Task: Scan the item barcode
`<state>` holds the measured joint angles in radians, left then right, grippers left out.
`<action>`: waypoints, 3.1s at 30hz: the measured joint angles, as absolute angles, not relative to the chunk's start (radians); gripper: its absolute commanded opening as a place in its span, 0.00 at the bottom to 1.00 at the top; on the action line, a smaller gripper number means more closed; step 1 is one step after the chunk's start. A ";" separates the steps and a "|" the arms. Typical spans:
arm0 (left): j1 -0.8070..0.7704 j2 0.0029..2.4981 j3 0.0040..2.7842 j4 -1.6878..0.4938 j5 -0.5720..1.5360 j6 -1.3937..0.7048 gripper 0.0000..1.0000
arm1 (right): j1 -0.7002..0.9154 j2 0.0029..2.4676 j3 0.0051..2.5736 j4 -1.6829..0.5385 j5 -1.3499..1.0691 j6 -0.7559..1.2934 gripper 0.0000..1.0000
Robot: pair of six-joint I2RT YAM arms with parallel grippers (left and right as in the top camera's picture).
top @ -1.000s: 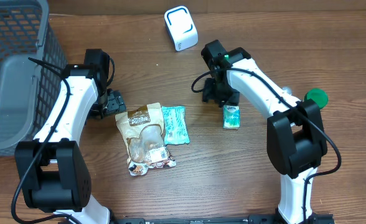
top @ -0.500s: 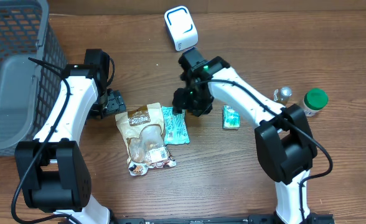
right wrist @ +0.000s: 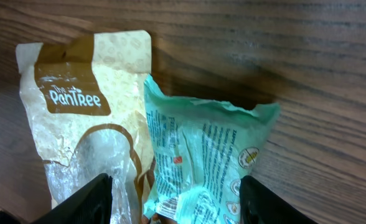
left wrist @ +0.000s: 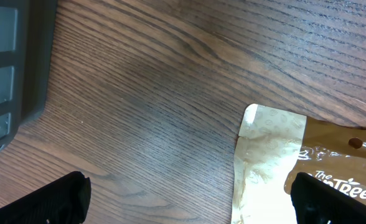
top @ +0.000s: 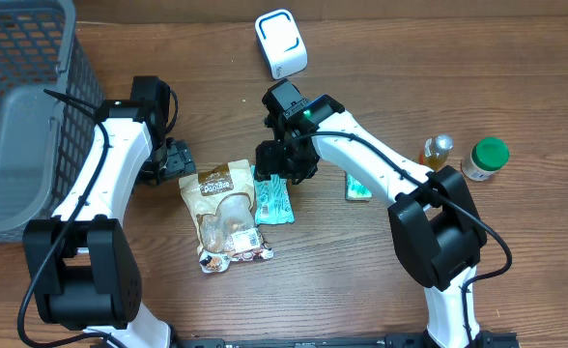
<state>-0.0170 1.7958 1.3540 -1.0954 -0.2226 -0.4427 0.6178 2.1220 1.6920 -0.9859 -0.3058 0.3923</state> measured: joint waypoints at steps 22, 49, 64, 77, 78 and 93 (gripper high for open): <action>-0.017 1.796 1.354 -1.095 -0.223 -0.443 1.00 | 0.641 2.122 1.692 -0.951 -0.282 0.431 0.14; -0.017 1.796 1.354 -1.095 -0.223 -0.443 1.00 | 0.808 2.122 1.642 -1.051 0.014 0.557 0.08; -0.017 1.796 1.354 -1.095 -0.223 -0.443 1.00 | 0.812 2.092 1.502 -0.886 0.081 0.602 0.13; -0.017 1.796 1.354 -1.095 -0.223 -0.443 1.00 | 0.724 2.092 1.502 -0.889 0.091 0.597 0.20; -0.017 1.796 1.354 -1.095 -0.223 -0.443 1.00 | 0.725 2.092 1.502 -0.889 0.093 0.595 0.22; -0.017 1.796 1.354 -1.095 -0.223 -0.443 0.99 | 0.714 2.114 1.628 -1.085 0.065 0.584 0.42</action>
<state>-0.0170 1.7958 1.3540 -1.0954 -0.2226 -0.4427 0.7139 2.1139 1.6279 -1.0855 0.0647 0.5838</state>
